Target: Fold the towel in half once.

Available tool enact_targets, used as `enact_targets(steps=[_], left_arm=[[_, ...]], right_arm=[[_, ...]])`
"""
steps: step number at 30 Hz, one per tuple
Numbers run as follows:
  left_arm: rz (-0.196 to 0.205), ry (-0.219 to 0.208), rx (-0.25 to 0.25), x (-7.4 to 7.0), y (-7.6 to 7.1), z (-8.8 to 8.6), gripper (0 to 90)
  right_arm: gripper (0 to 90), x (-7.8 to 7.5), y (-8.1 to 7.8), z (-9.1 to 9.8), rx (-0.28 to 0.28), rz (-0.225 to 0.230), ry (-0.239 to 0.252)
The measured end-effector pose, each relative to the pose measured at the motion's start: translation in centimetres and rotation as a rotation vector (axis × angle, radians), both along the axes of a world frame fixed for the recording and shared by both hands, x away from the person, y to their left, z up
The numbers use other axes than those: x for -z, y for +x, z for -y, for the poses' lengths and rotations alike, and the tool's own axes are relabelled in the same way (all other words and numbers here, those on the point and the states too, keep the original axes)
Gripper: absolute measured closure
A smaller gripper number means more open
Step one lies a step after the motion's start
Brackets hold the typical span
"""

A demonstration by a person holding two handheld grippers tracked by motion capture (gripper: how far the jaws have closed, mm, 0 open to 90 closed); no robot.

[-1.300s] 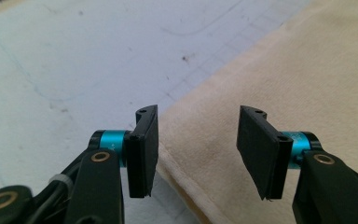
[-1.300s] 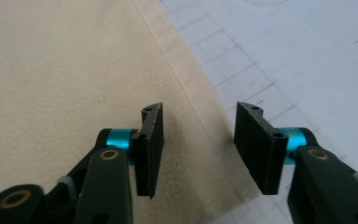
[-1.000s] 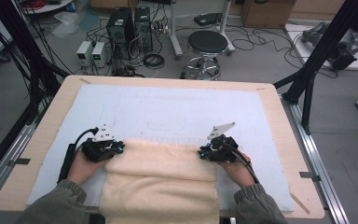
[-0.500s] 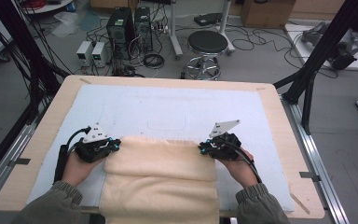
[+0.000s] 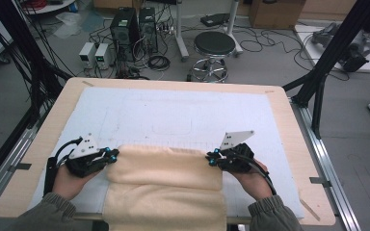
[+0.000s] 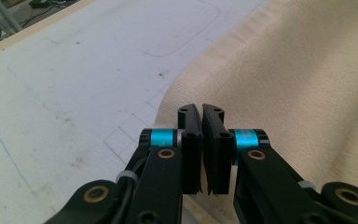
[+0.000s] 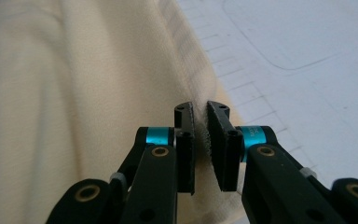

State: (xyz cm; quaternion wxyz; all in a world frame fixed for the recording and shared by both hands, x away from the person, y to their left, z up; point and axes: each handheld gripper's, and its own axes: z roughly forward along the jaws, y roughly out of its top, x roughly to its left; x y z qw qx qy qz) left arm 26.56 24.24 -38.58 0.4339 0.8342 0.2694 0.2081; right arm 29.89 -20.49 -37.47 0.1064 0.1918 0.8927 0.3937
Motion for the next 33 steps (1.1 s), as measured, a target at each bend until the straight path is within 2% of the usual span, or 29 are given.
enact_targets(steps=[4, 6, 8, 10, 12, 15, 18, 22, 24, 27, 29, 33], left_arm=[[0.004, 0.006, 0.048, -0.2, -3.4, -0.6, 85.6], [-0.031, -0.002, 0.089, 0.2, -5.0, -0.8, 85.1], [-0.067, 0.013, 0.136, 0.7, -6.4, -0.9, 82.8], [-0.085, 0.015, 0.164, 0.8, -7.2, -1.0, 79.4], [-0.076, 0.01, 0.157, 0.5, -7.1, -1.2, 74.1], [-0.06, -0.011, 0.123, 0.0, -5.6, -1.3, 67.9], [-0.045, -0.007, 0.083, 0.0, -3.4, -1.2, 62.6], [-0.046, -0.011, 0.027, 0.7, 0.3, -0.4, 57.3], [-0.056, 0.006, -0.005, 1.4, 2.0, -0.2, 52.4], [-0.104, 0.02, -0.063, 2.7, 4.3, -0.1, 47.9], [-0.114, 0.041, -0.083, 3.3, 5.3, -0.2, 47.1], [-0.152, 0.07, -0.109, 4.5, 6.6, -0.1, 45.7]], right_arm=[[80.9, -0.5, -3.0, 0.1, -0.052, 0.011, 0.011], [80.1, -0.6, -4.6, 0.1, -0.09, 0.007, 0.017], [78.4, -0.4, -6.0, 0.1, -0.131, -0.006, 0.032], [74.8, -0.2, -6.9, 0.1, -0.161, -0.024, 0.037], [71.0, -0.1, -7.3, 0.0, -0.173, -0.026, 0.032], [66.3, 0.0, -6.2, 0.4, -0.137, -0.023, 0.053], [62.4, 0.1, -4.2, 0.7, -0.083, -0.001, 0.056], [56.2, 0.9, -1.0, 1.1, 0.005, 0.001, 0.017], [52.5, 1.6, 0.8, 1.2, 0.041, -0.014, 0.01], [49.2, 2.7, 2.6, 1.4, 0.074, -0.028, -0.014], [47.4, 3.4, 3.6, 1.4, 0.093, -0.036, -0.033], [45.0, 4.5, 5.0, 1.5, 0.106, -0.057, -0.04]])
